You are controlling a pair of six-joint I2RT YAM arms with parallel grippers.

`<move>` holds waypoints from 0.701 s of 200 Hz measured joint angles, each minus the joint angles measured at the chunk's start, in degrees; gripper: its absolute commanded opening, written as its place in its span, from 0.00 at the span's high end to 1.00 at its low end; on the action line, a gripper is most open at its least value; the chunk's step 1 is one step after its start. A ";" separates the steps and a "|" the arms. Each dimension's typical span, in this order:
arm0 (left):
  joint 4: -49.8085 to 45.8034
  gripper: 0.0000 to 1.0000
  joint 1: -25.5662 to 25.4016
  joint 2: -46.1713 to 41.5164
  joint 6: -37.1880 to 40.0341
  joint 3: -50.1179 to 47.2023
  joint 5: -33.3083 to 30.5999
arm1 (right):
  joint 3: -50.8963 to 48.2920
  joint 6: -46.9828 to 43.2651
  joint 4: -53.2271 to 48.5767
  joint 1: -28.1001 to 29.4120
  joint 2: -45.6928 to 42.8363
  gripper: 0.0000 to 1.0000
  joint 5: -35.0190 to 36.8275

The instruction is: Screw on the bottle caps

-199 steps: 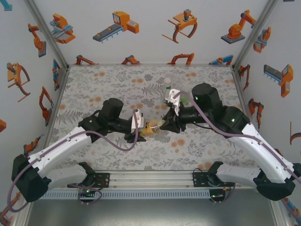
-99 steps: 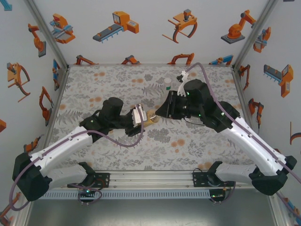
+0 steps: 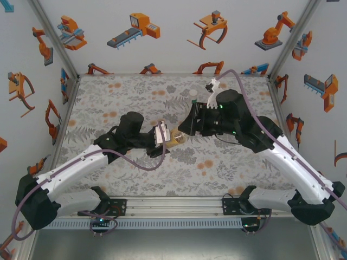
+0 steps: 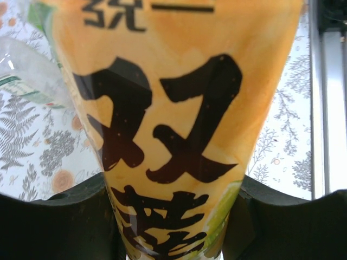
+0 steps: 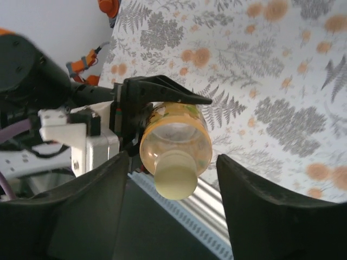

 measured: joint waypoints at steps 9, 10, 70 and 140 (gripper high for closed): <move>-0.35 1.00 0.00 0.02 0.37 0.13 1.42 | 0.42 -4.66 0.15 -0.02 -0.98 0.36 -1.11; -0.37 1.00 0.00 0.02 0.39 0.13 1.53 | 0.44 -5.20 0.22 -0.02 -1.09 0.37 -1.31; -4.59 1.00 0.00 0.02 2.58 1.14 9.64 | 4.04 -44.76 -5.46 0.00 -3.04 0.42 -18.60; -7.61 1.00 -0.02 0.02 3.04 1.46 12.70 | 4.46 -66.86 -9.81 0.28 -0.66 0.50 -29.16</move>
